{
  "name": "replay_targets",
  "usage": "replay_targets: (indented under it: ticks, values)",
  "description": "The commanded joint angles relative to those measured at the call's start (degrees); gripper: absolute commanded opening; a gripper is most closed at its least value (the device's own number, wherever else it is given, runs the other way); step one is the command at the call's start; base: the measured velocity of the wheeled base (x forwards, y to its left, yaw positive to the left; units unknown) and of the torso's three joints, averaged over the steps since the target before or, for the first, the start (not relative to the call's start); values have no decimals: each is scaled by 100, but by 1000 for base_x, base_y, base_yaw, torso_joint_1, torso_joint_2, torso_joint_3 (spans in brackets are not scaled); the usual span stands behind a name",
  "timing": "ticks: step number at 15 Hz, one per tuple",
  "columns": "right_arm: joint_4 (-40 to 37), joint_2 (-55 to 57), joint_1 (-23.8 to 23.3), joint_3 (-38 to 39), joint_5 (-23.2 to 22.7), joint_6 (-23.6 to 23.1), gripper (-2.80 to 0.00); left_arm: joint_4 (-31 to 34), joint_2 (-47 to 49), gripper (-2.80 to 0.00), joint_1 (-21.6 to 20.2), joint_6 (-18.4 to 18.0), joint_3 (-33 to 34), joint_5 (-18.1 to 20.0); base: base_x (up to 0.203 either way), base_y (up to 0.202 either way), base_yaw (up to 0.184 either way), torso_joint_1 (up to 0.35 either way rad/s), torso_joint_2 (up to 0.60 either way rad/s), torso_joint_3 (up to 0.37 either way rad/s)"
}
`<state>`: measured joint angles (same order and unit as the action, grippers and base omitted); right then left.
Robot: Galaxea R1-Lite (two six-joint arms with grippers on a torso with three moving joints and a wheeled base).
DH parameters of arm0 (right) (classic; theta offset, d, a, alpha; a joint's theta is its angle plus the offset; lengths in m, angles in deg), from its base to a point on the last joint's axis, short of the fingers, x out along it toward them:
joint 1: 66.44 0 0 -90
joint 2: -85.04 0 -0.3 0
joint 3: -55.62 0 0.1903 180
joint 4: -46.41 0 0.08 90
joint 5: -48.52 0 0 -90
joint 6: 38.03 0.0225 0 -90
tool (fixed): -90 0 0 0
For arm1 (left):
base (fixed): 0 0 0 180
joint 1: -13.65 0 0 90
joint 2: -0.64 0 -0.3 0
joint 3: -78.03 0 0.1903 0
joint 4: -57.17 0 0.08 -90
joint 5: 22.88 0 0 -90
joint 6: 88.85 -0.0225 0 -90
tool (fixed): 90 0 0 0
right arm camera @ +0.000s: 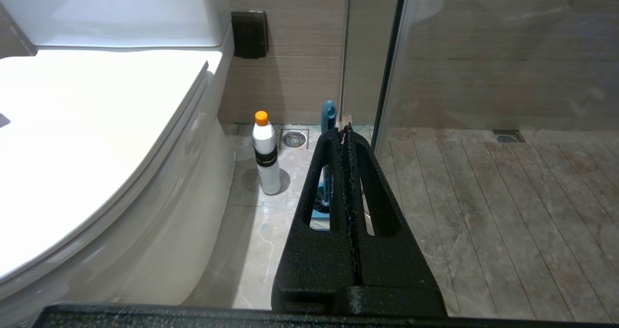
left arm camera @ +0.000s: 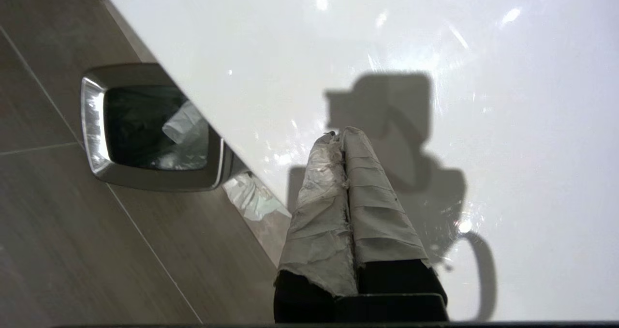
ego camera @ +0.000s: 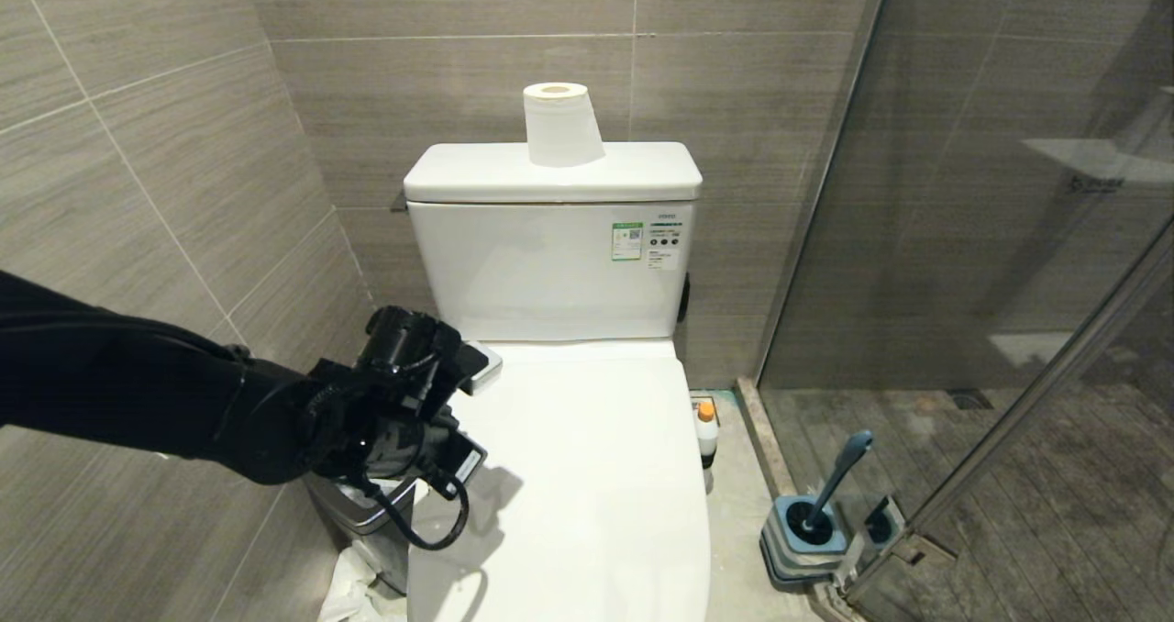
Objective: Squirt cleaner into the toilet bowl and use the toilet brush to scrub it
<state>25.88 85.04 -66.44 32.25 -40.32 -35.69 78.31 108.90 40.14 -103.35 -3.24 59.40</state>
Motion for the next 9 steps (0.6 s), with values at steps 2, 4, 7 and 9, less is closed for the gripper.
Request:
replay_targets:
  ticks: [2,4,7,9]
  values:
    - [7,0,0,115,-2,3,-280,1446,-532,-280,-128,52,-1092,88,0,0,0,0,0,0]
    - [7,0,0,121,-2,3,-280,2679,-708,-280,-106,302,-1917,104,0,0,0,0,0,0]
    - [7,0,0,118,-2,3,-280,3841,-1072,-280,186,916,-2405,-112,0,0,0,0,0,0]
    - [7,0,0,123,-2,3,-280,3877,-1109,-280,288,1134,-2412,-732,0,0,0,0,0,0]
